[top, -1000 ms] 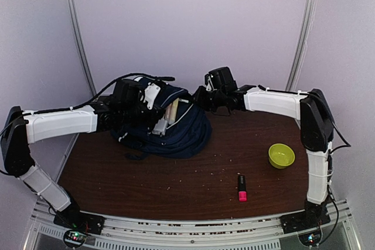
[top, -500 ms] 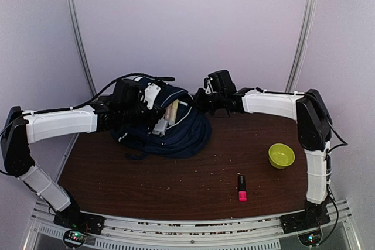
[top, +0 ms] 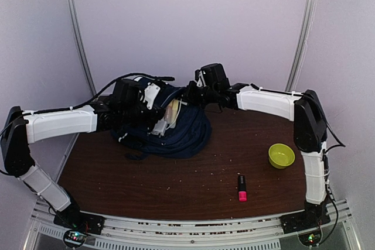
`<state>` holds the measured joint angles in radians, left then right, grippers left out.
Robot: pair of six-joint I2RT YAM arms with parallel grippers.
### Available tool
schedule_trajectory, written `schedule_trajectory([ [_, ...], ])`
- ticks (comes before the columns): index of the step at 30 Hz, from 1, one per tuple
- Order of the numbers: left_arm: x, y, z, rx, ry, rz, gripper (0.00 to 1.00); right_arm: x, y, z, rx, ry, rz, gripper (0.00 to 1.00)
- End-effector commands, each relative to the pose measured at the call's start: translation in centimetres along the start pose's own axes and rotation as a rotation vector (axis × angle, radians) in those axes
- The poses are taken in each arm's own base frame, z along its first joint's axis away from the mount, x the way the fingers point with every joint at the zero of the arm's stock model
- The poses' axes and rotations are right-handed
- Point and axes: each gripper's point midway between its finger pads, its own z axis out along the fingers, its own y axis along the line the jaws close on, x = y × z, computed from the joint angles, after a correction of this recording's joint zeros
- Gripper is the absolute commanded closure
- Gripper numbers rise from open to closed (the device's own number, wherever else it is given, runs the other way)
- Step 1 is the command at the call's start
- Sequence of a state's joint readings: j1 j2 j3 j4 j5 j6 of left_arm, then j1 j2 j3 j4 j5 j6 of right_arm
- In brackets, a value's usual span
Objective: Pack the student bag
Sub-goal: Adjust the charger in the upper front pocket of the bag.
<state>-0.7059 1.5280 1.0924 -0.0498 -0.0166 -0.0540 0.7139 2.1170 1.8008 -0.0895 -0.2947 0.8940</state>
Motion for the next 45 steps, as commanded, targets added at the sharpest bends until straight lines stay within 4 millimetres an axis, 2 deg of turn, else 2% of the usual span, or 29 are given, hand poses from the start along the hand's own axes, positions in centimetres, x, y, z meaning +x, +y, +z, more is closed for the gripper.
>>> schedule_trajectory([
  [1,-5.2,-0.3,-1.5,0.024,-0.160,0.014,1.00,-0.2,0.5,2.1,-0.027,-0.020,-0.008,1.00],
  [3,-5.4,-0.5,-1.5,0.035,-0.166,0.014,1.00,-0.1,-0.3,3.3,-0.014,-0.022,-0.002,1.00],
  [9,-5.1,-0.9,-1.5,0.056,-0.162,0.019,1.00,-1.0,0.2,5.9,-0.065,-0.060,0.041,1.00],
  [13,-4.2,-1.0,-1.4,0.063,-0.136,0.021,1.00,-0.9,-1.7,6.1,0.016,-0.063,0.033,0.98],
  [16,-3.3,-1.0,-1.3,0.060,-0.120,0.021,1.00,-0.9,-2.2,5.4,0.031,-0.063,0.025,0.89],
  [19,-2.6,-1.0,-0.8,0.060,-0.099,0.017,1.00,-1.4,-1.5,4.0,0.031,-0.072,-0.016,0.81],
  [26,-1.7,-0.9,0.2,0.048,-0.068,0.007,1.00,-2.4,1.9,0.4,-0.002,-0.052,-0.121,0.71],
  [33,-1.6,-0.6,0.3,0.033,-0.065,0.006,1.00,-3.2,3.2,-3.2,0.026,-0.060,-0.194,0.67],
  [37,-1.7,-0.6,0.1,0.031,-0.065,0.008,1.00,-2.5,2.5,-4.7,0.080,-0.023,-0.236,0.65],
  [39,-1.7,-0.5,0.0,0.025,-0.065,0.011,1.00,-2.3,1.4,-6.2,0.142,-0.018,-0.268,0.64],
  [42,-1.9,-0.3,-0.2,0.019,-0.070,0.017,1.00,-1.5,-0.9,-9.5,0.256,-0.020,-0.331,0.61],
  [45,-2.2,-0.3,-0.2,0.019,-0.077,0.021,1.00,0.6,-4.2,-13.2,0.415,0.013,-0.401,0.57],
])
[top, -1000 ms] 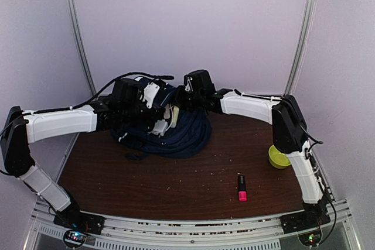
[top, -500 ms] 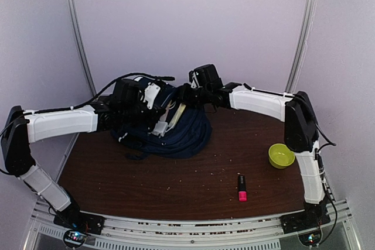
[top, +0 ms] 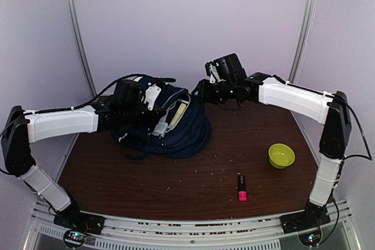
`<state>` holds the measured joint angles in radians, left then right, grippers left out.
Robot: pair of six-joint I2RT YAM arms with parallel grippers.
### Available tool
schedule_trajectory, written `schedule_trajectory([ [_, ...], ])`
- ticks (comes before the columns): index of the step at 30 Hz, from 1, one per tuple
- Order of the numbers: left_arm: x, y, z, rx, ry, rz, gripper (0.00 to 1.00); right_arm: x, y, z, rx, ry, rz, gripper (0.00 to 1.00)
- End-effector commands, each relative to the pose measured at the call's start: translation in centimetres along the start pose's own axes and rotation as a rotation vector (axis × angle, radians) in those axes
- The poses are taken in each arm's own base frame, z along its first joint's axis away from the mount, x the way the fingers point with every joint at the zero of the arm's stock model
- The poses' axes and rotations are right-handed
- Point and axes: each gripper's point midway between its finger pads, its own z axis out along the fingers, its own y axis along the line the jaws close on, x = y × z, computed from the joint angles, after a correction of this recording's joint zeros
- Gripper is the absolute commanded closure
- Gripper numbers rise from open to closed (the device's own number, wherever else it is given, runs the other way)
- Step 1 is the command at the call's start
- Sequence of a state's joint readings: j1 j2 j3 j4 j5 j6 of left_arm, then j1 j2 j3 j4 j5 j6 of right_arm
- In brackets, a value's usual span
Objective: Pack the student bag
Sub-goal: Adjust the charger in the upper front pocket of the bag, then pick up the pen from the corner of the board.
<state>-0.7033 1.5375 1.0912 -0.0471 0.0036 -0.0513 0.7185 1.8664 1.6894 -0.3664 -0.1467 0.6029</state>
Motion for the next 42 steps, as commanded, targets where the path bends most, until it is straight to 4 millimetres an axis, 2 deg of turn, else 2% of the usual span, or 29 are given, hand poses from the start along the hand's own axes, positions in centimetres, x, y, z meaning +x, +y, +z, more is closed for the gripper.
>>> schedule_trajectory([
  [1,-2.5,-0.1,-0.5,0.000,-0.085,0.022,1.00,3.6,-5.2,-5.3,0.268,0.051,-0.152,0.56],
  [4,-2.6,-0.2,-0.2,0.009,-0.082,0.023,1.00,9.2,-8.7,-8.0,0.426,0.176,-0.236,0.53],
  [9,-2.6,-0.4,-0.1,0.021,-0.084,0.021,1.00,19.0,-11.2,-11.1,0.516,0.423,-0.297,0.41],
  [12,-2.5,-0.4,0.2,0.022,-0.086,0.015,1.00,24.0,-12.2,-11.4,0.496,0.535,-0.258,0.38],
  [18,-2.1,-0.8,0.6,0.042,-0.076,-0.002,1.00,29.0,-14.6,-12.1,0.536,0.656,-0.215,0.36],
  [21,-2.0,-0.7,0.6,0.034,-0.073,-0.001,1.00,32.2,-14.9,-11.9,0.489,0.736,-0.175,0.37],
  [23,-2.1,-0.6,0.6,0.030,-0.074,0.002,1.00,33.3,-15.2,-11.5,0.482,0.769,-0.168,0.39],
  [26,-2.2,-0.6,0.5,0.031,-0.074,0.005,1.00,34.1,-15.4,-10.9,0.475,0.797,-0.173,0.46],
  [29,-2.4,-0.5,0.3,0.028,-0.075,0.012,1.00,34.0,-15.3,-10.7,0.473,0.797,-0.175,0.66],
  [32,-2.3,-0.4,0.1,0.022,-0.075,0.016,1.00,32.8,-15.2,-10.8,0.483,0.769,-0.191,0.80],
  [36,-2.5,-0.4,-0.1,0.023,-0.078,0.017,1.00,30.2,-13.9,-10.4,0.450,0.721,-0.197,0.88],
  [38,-2.6,-0.4,-0.2,0.021,-0.081,0.021,1.00,28.5,-12.4,-9.7,0.382,0.694,-0.182,0.88],
  [42,-2.8,-0.3,-0.6,0.016,-0.087,0.030,1.00,22.9,-5.3,-6.5,0.069,0.555,-0.092,0.89],
])
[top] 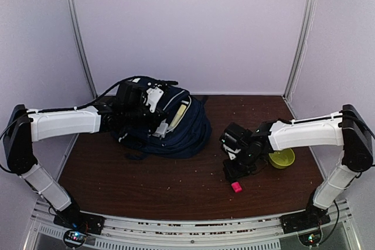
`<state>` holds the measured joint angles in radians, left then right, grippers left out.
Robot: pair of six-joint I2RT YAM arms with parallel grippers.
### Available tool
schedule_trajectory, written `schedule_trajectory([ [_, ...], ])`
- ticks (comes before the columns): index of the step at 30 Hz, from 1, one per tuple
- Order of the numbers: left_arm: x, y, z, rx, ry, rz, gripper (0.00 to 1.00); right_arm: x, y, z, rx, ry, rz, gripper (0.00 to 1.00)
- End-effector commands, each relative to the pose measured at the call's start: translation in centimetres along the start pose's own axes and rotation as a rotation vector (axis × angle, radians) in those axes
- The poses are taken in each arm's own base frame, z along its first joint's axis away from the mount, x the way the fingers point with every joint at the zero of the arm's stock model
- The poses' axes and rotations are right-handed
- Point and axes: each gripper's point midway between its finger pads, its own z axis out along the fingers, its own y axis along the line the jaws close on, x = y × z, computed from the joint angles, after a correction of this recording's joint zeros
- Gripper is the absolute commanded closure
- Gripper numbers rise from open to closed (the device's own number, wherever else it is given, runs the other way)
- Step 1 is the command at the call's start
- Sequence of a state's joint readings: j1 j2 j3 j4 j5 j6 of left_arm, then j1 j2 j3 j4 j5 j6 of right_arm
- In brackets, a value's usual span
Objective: Pack the student bag
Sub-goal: Pick up the pen from the corner of the board, then place the pen in the upper front pocket of the bag.
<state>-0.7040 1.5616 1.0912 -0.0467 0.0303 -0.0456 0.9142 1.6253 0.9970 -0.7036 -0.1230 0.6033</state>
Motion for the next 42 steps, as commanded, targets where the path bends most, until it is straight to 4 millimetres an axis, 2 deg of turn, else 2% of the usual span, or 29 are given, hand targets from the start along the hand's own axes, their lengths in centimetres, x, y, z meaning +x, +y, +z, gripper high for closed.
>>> schedule_trajectory([
  [1,-3.5,0.3,-1.5,-0.017,-0.108,0.027,1.00,-8.2,7.3,-5.2,-0.372,-0.213,-0.016,0.89],
  [5,-3.7,0.4,-1.7,-0.022,-0.111,0.026,1.00,-17.2,12.9,-9.3,-0.671,-0.401,0.046,0.92],
  [9,-4.0,0.5,-2.4,-0.030,-0.119,0.026,1.00,-24.6,15.1,-10.7,-0.769,-0.527,0.127,0.96],
  [13,-4.2,0.6,-3.0,-0.041,-0.130,0.028,1.00,-29.4,15.2,-8.9,-0.741,-0.593,0.208,0.96],
  [18,-4.1,0.5,-2.7,-0.034,-0.132,0.035,1.00,-33.5,14.6,-8.6,-0.729,-0.679,0.293,0.92],
  [20,-4.0,0.3,-2.3,-0.021,-0.126,0.035,1.00,-34.7,14.1,-8.4,-0.703,-0.717,0.321,0.87],
  [23,-4.0,0.2,-2.2,-0.014,-0.130,0.030,1.00,-35.6,13.8,-8.3,-0.701,-0.723,0.337,0.74],
  [27,-3.6,0.3,-1.8,-0.023,-0.119,0.030,1.00,-34.9,13.6,-9.2,-0.663,-0.726,0.289,0.62],
  [31,-3.0,0.3,-1.2,-0.018,-0.103,0.019,1.00,-33.9,13.8,-12.1,-0.669,-0.743,0.213,0.53],
  [37,-2.7,0.2,-0.8,-0.016,-0.093,0.014,1.00,-31.7,15.1,-17.4,-0.778,-0.743,0.102,0.50],
  [39,-2.7,0.3,-0.9,-0.020,-0.092,0.016,1.00,-30.5,15.0,-18.2,-0.778,-0.721,0.068,0.50],
  [42,-2.7,0.4,-1.0,-0.022,-0.093,0.017,1.00,-28.4,13.8,-17.2,-0.729,-0.679,0.052,0.50],
])
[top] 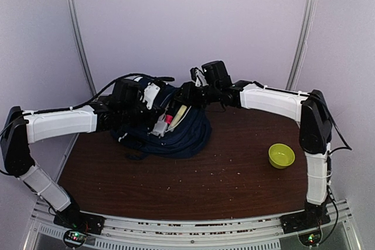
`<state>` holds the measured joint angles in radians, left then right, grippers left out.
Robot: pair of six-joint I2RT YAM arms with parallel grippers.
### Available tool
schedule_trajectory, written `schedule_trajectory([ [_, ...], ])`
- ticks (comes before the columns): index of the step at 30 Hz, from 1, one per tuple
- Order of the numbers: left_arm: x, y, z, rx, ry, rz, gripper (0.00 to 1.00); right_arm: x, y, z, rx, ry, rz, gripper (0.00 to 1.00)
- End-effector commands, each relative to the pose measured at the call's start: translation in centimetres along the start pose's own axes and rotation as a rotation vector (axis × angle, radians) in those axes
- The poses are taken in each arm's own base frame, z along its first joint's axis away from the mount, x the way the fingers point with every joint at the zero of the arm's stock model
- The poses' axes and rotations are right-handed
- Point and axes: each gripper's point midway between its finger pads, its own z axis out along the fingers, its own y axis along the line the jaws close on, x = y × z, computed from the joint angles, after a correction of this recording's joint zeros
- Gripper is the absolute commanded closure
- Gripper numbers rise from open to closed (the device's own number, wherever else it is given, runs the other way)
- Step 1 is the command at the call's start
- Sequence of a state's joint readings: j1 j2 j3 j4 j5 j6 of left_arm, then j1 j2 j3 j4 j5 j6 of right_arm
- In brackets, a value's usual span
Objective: Pack the student bag
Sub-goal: Place the pen in the upper front pocket of the bag, then adjust the charger in the upper front pocket of the bag.
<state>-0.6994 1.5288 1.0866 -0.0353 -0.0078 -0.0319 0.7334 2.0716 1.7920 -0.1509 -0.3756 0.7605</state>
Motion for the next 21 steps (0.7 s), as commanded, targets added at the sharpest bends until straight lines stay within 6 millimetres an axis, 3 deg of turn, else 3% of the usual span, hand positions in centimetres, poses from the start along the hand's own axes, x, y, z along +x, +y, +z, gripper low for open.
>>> schedule_trajectory([
  [1,-1.5,-0.5,0.0,0.023,-0.055,0.003,1.00,0.2,3.4,-4.5,-0.077,0.003,-0.092,0.50],
  [7,-1.3,-0.5,0.2,0.025,-0.047,0.000,1.00,2.0,-2.0,-5.8,0.126,-0.004,-0.088,0.50],
  [10,-1.3,-0.6,0.2,0.030,-0.046,-0.002,1.00,2.6,-3.1,-5.1,0.153,0.014,-0.079,0.50],
  [15,-1.1,-0.9,0.1,0.047,-0.036,-0.004,1.00,3.9,-3.5,-2.3,0.121,0.085,-0.047,0.54],
  [21,-0.6,-0.8,-0.6,0.040,-0.025,0.019,1.00,3.3,-2.3,0.0,0.046,0.083,-0.031,0.84],
])
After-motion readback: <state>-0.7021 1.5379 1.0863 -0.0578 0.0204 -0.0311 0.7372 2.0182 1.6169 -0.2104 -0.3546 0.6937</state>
